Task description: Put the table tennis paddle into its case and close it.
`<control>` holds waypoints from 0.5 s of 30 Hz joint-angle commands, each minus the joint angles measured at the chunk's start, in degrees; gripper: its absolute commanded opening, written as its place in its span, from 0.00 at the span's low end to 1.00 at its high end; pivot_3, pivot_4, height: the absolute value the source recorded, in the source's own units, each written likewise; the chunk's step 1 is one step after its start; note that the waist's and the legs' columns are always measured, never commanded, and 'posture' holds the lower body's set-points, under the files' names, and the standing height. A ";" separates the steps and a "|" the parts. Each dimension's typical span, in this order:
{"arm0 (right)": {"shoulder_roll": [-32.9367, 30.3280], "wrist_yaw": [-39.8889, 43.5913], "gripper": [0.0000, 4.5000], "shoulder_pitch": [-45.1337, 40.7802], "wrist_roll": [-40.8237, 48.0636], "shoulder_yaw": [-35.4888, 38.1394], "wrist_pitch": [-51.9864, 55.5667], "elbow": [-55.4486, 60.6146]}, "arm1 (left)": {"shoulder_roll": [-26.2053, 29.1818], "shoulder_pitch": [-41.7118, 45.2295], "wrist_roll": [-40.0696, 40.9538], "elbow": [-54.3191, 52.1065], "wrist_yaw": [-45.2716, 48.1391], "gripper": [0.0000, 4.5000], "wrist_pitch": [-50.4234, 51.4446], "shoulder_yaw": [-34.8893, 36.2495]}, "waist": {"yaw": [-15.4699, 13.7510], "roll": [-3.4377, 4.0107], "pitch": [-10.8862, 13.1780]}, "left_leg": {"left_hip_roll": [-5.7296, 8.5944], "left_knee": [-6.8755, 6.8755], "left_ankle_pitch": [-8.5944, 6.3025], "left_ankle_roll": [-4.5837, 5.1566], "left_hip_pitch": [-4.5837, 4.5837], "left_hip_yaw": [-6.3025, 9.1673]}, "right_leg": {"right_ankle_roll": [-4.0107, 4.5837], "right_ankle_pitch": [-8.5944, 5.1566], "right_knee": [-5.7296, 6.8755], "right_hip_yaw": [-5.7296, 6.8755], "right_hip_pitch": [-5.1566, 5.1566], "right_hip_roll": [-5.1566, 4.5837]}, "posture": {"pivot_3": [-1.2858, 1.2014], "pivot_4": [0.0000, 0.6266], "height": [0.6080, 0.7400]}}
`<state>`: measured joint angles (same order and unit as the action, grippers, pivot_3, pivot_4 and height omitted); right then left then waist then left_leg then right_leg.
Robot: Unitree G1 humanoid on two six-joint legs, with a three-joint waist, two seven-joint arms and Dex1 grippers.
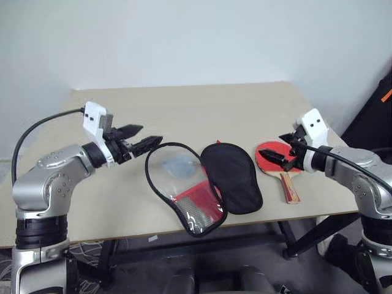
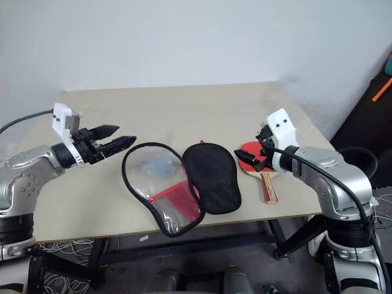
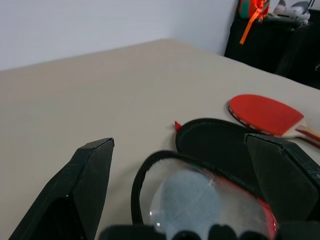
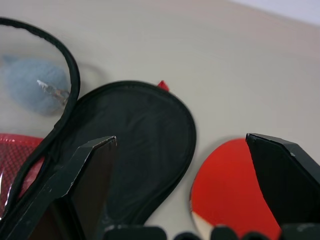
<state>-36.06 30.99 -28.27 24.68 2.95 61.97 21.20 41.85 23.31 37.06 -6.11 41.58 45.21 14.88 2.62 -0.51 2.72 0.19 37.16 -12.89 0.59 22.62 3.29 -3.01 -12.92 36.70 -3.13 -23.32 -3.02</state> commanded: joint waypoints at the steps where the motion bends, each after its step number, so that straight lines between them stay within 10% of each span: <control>1: 0.43 -0.56 1.00 -0.80 0.01 0.66 -1.86 0.85 | 0.36 2.58 0.61 -1.11 -0.68 0.99 -0.45 1.60 | 0.03 0.00 0.00 | 0.00 0.00 0.00 0.00 0.00 0.00 | 0.00 0.00 0.00 0.00 0.00 0.00 | 0.52 0.00 1.00; 15: -1.32 0.49 1.00 0.54 -0.63 1.04 -4.71 -1.15 | 0.27 3.36 -0.74 0.83 1.20 0.99 -2.13 0.21 | 0.04 -0.01 0.00 | 0.01 0.00 0.00 0.00 0.00 -0.01 | 0.00 0.00 0.00 -0.01 0.00 0.00 | 0.52 0.00 1.00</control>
<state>-36.31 31.05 -27.00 24.54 2.62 59.06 20.23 41.91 26.23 36.56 -3.76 42.50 44.29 14.70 2.65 -0.52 2.73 0.19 37.15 -12.89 0.59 22.62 3.28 -3.01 -12.92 36.70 -3.14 -23.33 -3.02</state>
